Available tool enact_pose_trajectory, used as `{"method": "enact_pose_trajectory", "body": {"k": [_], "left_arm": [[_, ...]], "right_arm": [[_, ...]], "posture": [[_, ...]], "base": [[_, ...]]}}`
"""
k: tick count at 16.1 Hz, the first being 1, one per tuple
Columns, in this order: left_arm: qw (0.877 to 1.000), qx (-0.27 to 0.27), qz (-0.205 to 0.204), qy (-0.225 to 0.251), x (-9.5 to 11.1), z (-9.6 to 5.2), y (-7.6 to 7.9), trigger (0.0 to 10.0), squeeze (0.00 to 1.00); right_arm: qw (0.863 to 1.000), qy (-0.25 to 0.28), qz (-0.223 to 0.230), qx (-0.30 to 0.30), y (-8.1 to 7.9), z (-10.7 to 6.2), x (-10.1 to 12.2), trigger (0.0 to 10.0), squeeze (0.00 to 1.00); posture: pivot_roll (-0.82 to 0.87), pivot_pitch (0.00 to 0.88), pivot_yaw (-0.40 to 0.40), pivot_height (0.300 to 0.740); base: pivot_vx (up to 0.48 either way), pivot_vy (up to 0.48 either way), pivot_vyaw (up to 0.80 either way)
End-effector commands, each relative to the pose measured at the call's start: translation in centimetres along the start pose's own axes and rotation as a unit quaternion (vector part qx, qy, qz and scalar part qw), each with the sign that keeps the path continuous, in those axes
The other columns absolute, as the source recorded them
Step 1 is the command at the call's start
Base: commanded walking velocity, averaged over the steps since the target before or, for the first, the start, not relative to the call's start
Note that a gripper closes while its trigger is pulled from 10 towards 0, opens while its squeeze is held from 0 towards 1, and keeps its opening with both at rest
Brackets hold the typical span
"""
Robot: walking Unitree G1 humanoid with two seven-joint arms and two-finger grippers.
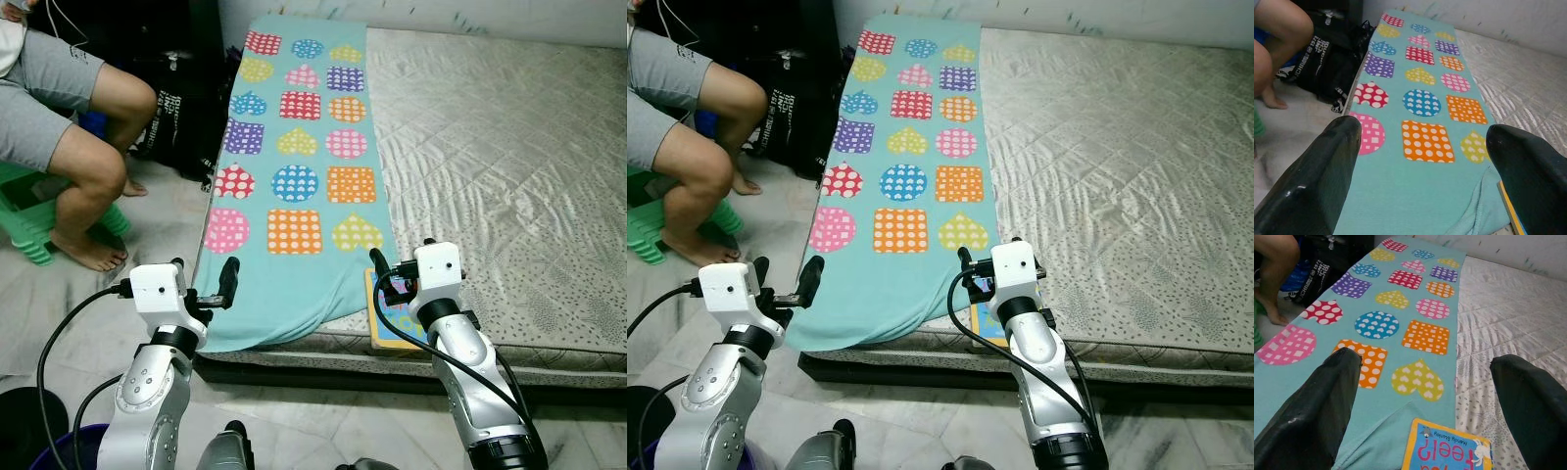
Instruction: Clean up the room
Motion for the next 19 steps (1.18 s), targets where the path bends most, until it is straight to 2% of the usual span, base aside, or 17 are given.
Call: {"method": "enact_pose_trajectory", "body": {"k": [1, 3, 5, 7, 14, 19], "left_arm": [[1.0, -0.002, -0.001, 0.001, 0.28, -0.09, -0.03, 10.0, 0.0], [1.0, -0.004, -0.002, 0.003, 0.35, -0.12, 0.0, 10.0, 0.0], [1.0, -0.011, -0.003, 0.002, 0.29, -0.06, 0.22, 10.0, 0.0], [1.0, -0.013, -0.005, 0.002, 0.27, 0.08, 0.3, 10.0, 0.0], [1.0, -0.02, -0.006, 0.004, 0.31, 0.51, 0.7, 10.0, 0.0], [1.0, -0.014, -0.026, 0.004, 0.22, 0.75, 0.69, 10.0, 0.0]], "right_arm": [[1.0, 0.005, 0.006, -0.002, 0.12, -0.09, 0.2, 10.0, 0.0], [1.0, 0.006, 0.002, 0.002, -0.11, 0.0, 0.3, 10.0, 0.0], [1.0, 0.006, 0.002, 0.002, -0.14, 0.12, 0.3, 10.0, 0.0], [1.0, 0.006, 0.002, 0.0, -0.05, 0.14, 0.33, 10.0, 0.0], [1.0, 0.006, -0.001, -0.012, 0.41, 0.32, 0.33, 10.0, 0.0], [1.0, 0.006, 0.0, -0.019, 0.67, 0.47, 0.28, 10.0, 0.0]], "posture": [[0.08, 0.206, -0.028, 0.74], [0.08, 0.208, -0.029, 0.74], [0.07, 0.206, -0.026, 0.74], [0.07, 0.204, -0.025, 0.74], [0.07, 0.198, -0.025, 0.74], [0.07, 0.194, -0.024, 0.74]], "base": [[0.0, 0.0, 0.0], [0.0, 0.0, 0.0], [0.0, 0.0, 0.65], [0.0, 0.0, 0.0], [0.243, 0.0, 0.0], [0.0, 0.0, 0.0]]}}
Point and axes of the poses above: a point about 5 cm out from each wrist's last joint towards the gripper, its own z axis pointing out of the wrist towards the gripper, its own x axis along the axis of the wrist's last joint, y = z × x, the point moved 5 cm from there along z, pointing out of the wrist towards the gripper
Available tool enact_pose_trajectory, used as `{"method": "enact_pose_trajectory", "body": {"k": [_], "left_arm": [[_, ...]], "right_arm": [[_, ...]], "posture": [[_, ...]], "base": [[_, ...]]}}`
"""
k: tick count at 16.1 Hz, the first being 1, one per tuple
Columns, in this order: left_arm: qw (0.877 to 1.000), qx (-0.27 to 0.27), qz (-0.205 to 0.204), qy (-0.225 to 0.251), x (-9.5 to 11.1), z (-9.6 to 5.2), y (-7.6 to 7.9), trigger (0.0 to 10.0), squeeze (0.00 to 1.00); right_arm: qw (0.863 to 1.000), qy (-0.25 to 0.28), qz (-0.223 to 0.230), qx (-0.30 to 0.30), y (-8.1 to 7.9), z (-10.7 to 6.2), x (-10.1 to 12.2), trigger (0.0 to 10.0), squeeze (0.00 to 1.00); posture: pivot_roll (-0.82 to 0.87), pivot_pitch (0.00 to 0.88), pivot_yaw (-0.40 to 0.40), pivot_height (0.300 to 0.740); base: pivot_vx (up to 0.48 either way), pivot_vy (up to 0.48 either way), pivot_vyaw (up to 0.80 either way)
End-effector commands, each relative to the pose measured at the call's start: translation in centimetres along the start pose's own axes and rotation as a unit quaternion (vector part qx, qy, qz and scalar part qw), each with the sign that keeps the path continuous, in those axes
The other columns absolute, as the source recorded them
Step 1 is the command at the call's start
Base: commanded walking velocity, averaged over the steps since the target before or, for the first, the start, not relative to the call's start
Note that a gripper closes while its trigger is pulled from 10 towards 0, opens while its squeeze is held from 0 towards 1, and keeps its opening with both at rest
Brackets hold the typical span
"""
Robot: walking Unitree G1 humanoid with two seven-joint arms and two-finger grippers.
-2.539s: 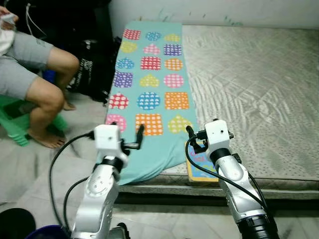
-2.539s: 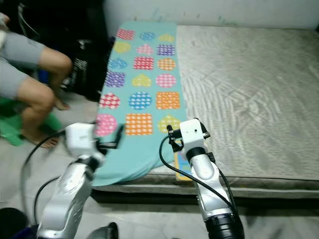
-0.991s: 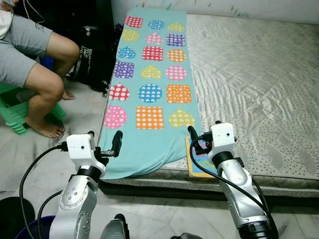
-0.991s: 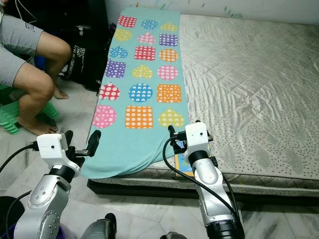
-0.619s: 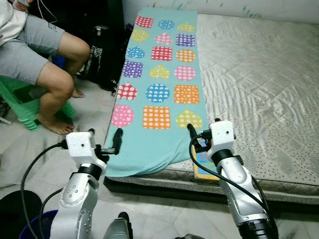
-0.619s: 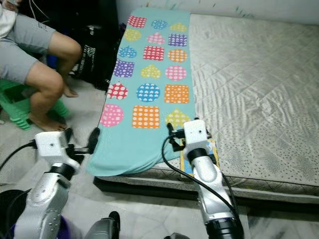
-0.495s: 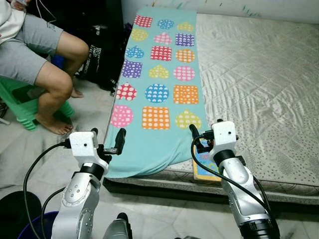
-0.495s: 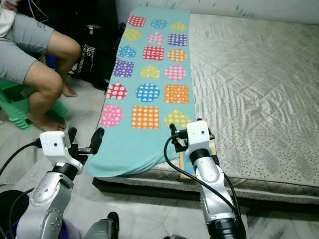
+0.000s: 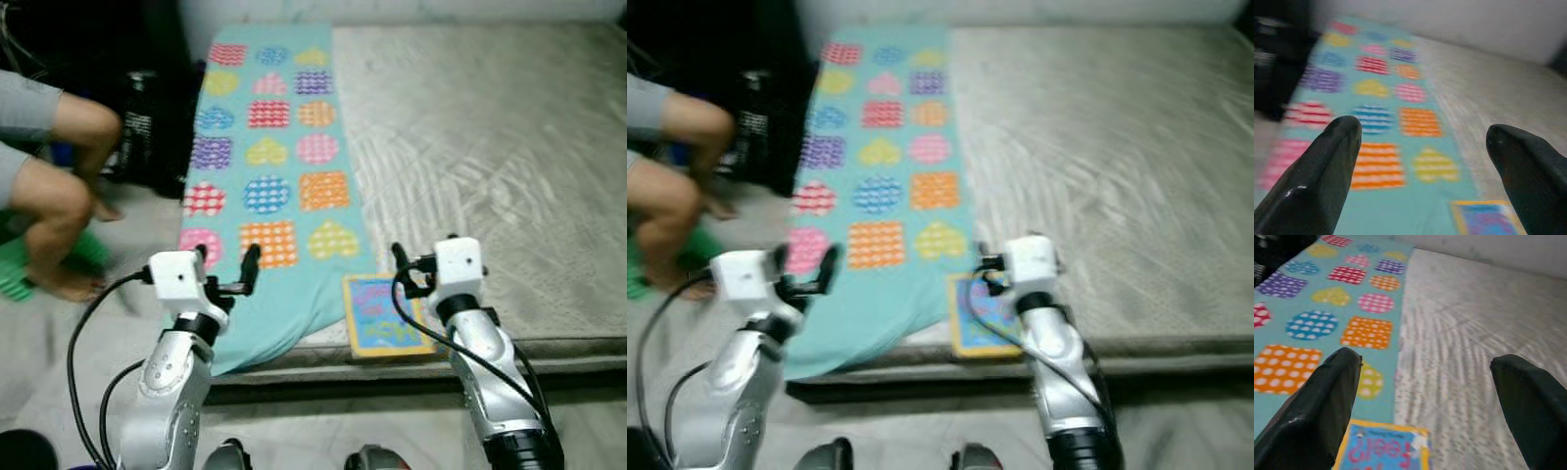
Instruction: Clean up the room
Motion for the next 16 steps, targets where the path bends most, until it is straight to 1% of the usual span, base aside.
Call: {"method": "enact_pose_trajectory", "body": {"k": [1, 3, 9, 11, 16], "left_arm": [[1.0, 0.021, 0.006, -0.013, -0.5, -0.59, -1.53, 10.0, 0.0], [1.0, 0.02, 0.007, -0.013, -0.5, -0.56, -1.48, 10.0, 0.0], [1.0, 0.016, 0.008, -0.014, -0.57, -0.45, -1.31, 10.0, 0.0], [1.0, 0.008, 0.008, -0.007, -0.43, -0.41, -0.96, 10.0, 0.0], [1.0, 0.004, 0.013, -0.006, -0.44, -0.38, -0.75, 10.0, 0.0]], "right_arm": [[1.0, 0.006, 0.008, 0.015, -1.31, 0.21, 0.4, 10.0, 0.0], [1.0, 0.006, 0.008, 0.014, -1.3, 0.25, 0.38, 10.0, 0.0], [1.0, 0.007, 0.007, 0.015, -1.34, 0.32, 0.34, 10.0, 0.0], [1.0, 0.007, 0.006, 0.017, -1.42, 0.36, 0.27, 10.0, 0.0], [1.0, 0.007, 0.002, 0.02, -1.55, 0.38, 0.23, 10.0, 0.0]], "posture": [[0.07, 0.194, -0.023, 0.74], [0.07, 0.193, -0.023, 0.74], [0.07, 0.189, -0.023, 0.74], [0.07, 0.183, -0.023, 0.74], [0.07, 0.18, -0.021, 0.74]], "base": [[0.0, 0.27, 0.0], [0.0, 0.287, 0.0], [0.0, 0.403, 0.0], [0.0, 0.0, 0.0], [0.0, 0.0, 0.0]]}}
Point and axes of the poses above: a point about 5 cm out from each wrist's last joint towards the gripper, its own z axis pointing out of the wrist towards the gripper, its own x axis along the axis of the wrist's last joint, y = z × x, the point moved 5 cm from there along z, pointing out of the wrist towards the gripper
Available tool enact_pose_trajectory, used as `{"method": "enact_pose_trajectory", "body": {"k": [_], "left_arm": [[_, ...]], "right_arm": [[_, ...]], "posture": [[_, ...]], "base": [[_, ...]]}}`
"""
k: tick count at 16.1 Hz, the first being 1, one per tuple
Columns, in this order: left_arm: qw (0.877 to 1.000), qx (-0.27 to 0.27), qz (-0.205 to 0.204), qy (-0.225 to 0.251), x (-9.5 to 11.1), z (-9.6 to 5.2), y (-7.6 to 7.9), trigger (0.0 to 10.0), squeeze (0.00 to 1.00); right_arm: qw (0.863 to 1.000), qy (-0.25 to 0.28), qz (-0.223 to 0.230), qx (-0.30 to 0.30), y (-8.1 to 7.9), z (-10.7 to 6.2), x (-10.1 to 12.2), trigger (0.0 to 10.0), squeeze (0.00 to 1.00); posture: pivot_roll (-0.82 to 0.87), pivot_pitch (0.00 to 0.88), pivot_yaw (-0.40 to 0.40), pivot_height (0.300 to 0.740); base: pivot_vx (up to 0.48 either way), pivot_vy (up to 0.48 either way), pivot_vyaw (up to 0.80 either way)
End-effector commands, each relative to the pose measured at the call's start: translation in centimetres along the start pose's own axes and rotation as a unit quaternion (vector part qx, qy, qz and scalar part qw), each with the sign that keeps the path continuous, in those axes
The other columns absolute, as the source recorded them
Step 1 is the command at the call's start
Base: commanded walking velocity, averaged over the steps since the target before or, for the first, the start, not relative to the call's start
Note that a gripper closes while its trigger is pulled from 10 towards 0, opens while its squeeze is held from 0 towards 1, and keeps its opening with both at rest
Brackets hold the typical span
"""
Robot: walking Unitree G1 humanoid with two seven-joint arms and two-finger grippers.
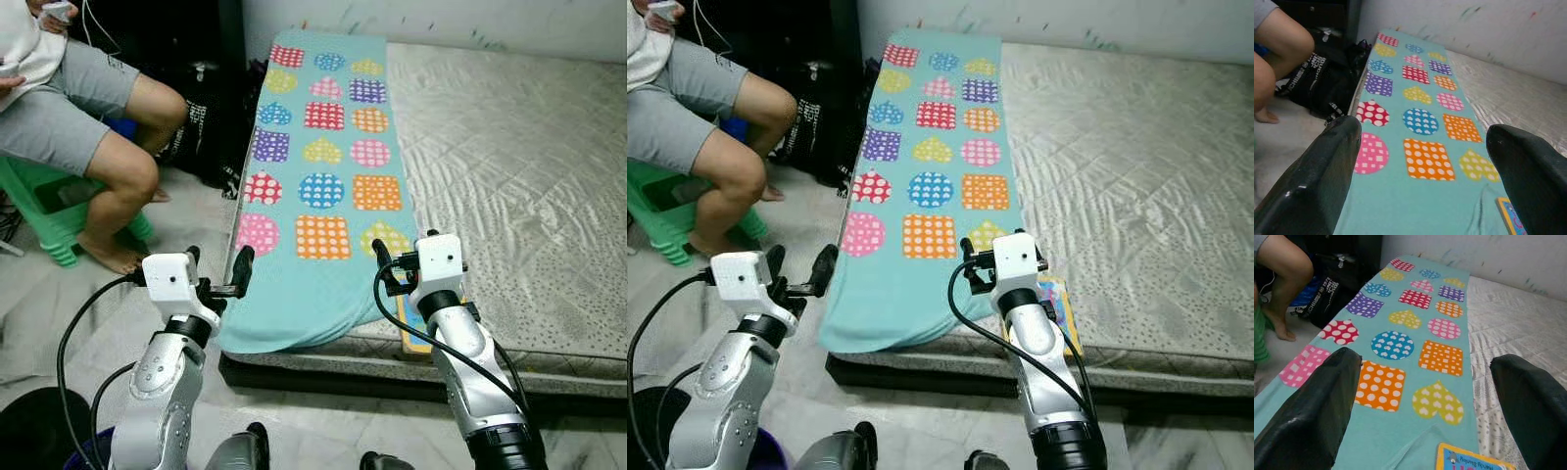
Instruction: Clean up the room
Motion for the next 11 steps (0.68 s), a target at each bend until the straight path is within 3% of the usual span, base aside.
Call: {"method": "enact_pose_trajectory", "body": {"k": [1, 3, 8, 11], "left_arm": [[1.0, 0.001, 0.007, -0.005, -0.37, -0.21, -0.14, 10.0, 0.0], [1.0, 0.002, 0.007, -0.005, -0.36, -0.19, -0.13, 10.0, 0.0], [1.0, 0.003, 0.007, -0.004, -0.38, -0.18, -0.03, 10.0, 0.0], [1.0, 0.004, 0.007, -0.005, -0.45, -0.16, 0.04, 10.0, 0.0]], "right_arm": [[1.0, -0.008, -0.004, -0.001, 0.11, -0.17, -0.56, 10.0, 0.0], [1.0, -0.006, -0.014, -0.001, 0.08, -0.14, -0.52, 10.0, 0.0], [1.0, -0.008, -0.012, -0.002, 0.2, -0.12, -0.59, 10.0, 0.0], [1.0, -0.009, -0.012, -0.002, 0.27, -0.1, -0.64, 10.0, 0.0]], "posture": [[0.07, 0.182, -0.022, 0.74], [0.07, 0.182, -0.022, 0.74], [0.07, 0.186, -0.025, 0.74], [0.06, 0.187, -0.026, 0.74]], "base": [[0.0, 0.0, 0.0], [0.0, 0.0, 0.22], [0.0, 0.0, 0.66], [0.0, 0.0, 0.0]]}}
Point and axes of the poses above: a point about 5 cm out from each wrist's last joint towards the gripper, its own z axis pointing out of the wrist towards the gripper, its own x axis along the axis of the wrist's last joint, y = z × x, the point moved 5 cm from there along z, pointing out of the wrist towards the gripper
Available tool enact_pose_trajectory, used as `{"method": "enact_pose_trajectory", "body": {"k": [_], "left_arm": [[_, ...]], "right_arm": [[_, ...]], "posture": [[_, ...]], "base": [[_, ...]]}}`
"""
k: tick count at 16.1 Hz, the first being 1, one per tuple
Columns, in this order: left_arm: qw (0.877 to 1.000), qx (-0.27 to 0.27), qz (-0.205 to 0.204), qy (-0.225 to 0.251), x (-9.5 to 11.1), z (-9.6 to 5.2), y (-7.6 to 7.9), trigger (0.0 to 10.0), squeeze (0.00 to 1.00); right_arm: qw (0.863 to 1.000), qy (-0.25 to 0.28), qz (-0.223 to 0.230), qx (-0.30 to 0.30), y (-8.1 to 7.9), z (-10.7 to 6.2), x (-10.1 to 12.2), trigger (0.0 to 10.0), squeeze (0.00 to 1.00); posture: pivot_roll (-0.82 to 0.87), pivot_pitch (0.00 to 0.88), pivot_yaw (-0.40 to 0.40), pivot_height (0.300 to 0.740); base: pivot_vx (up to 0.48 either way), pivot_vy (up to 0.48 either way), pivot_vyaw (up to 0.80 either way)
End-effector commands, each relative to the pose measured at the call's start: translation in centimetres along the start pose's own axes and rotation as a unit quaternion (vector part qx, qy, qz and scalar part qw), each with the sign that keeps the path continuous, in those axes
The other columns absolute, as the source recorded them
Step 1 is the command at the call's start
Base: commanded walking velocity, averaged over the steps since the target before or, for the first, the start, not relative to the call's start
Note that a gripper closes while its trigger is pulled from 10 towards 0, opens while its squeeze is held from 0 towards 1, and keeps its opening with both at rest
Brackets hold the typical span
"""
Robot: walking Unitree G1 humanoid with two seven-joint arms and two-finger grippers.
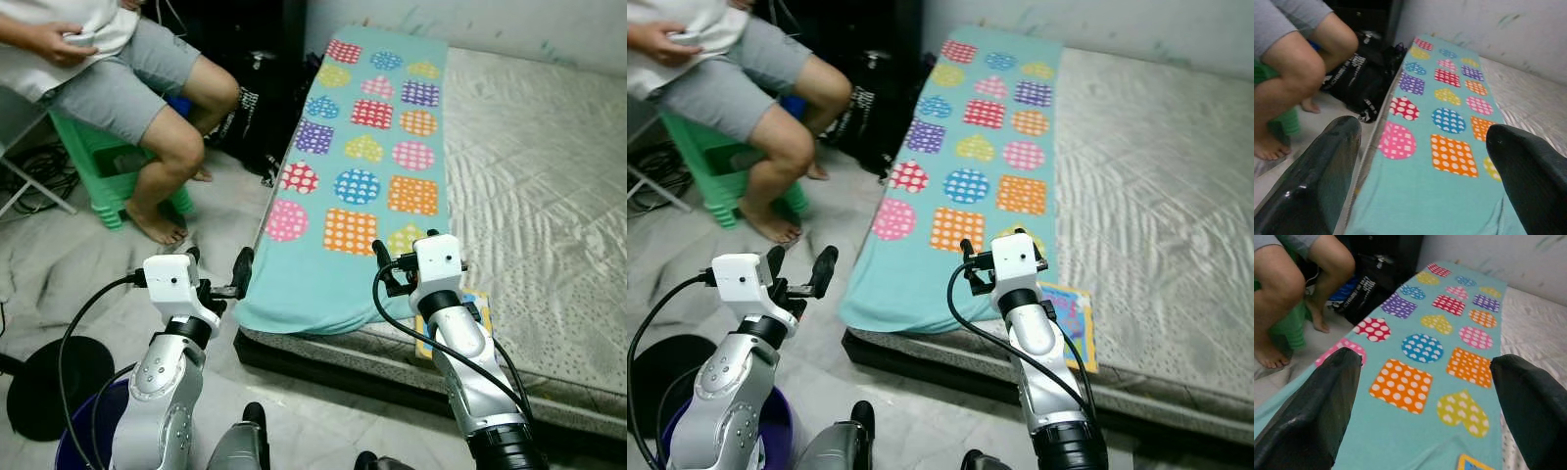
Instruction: Clean up the room
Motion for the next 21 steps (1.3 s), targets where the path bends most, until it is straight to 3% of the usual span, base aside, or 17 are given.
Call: {"method": "enact_pose_trajectory", "body": {"k": [1, 7, 14, 21], "left_arm": [[1.0, 0.005, 0.0, -0.006, -0.4, -0.2, -0.1, 10.0, 0.0], [1.0, -0.003, -0.007, -0.019, -1.2, -0.1, 0.2, 10.0, 0.0], [1.0, 0.01, -0.016, -0.007, -0.7, 0.0, 0.1, 10.0, 0.0], [0.999, -0.029, -0.035, 0.014, -0.1, 0.1, 1.4, 10.0, 0.0]], "right_arm": [[1.0, -0.011, 0.002, -0.006, 0.3, -0.2, -0.7, 10.0, 0.0], [0.999, -0.032, 0.004, -0.01, 0.5, 0.5, -1.9, 10.0, 0.0], [1.0, -0.011, 0.009, -0.006, -0.2, 0.8, -1.1, 10.0, 0.0], [1.0, -0.009, 0.003, -0.007, 0.0, 1.0, -0.9, 10.0, 0.0]], "posture": [[0.07, 0.186, -0.027, 0.74], [0.08, 0.172, -0.04, 0.74], [0.07, 0.181, -0.023, 0.74], [0.06, 0.19, -0.036, 0.74]], "base": [[0.0, 0.0, 0.0], [0.0, -0.271, 0.0], [0.0, -0.299, 0.0], [0.039, 0.0, 0.0]]}}
Point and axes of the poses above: a point about 5 cm out from each wrist's last joint towards the gripper, its own z axis pointing out of the wrist towards the gripper, its own x axis along the axis of the wrist's last joint, y = z × x, the point moved 5 cm from there along z, pointing out of the wrist towards the gripper
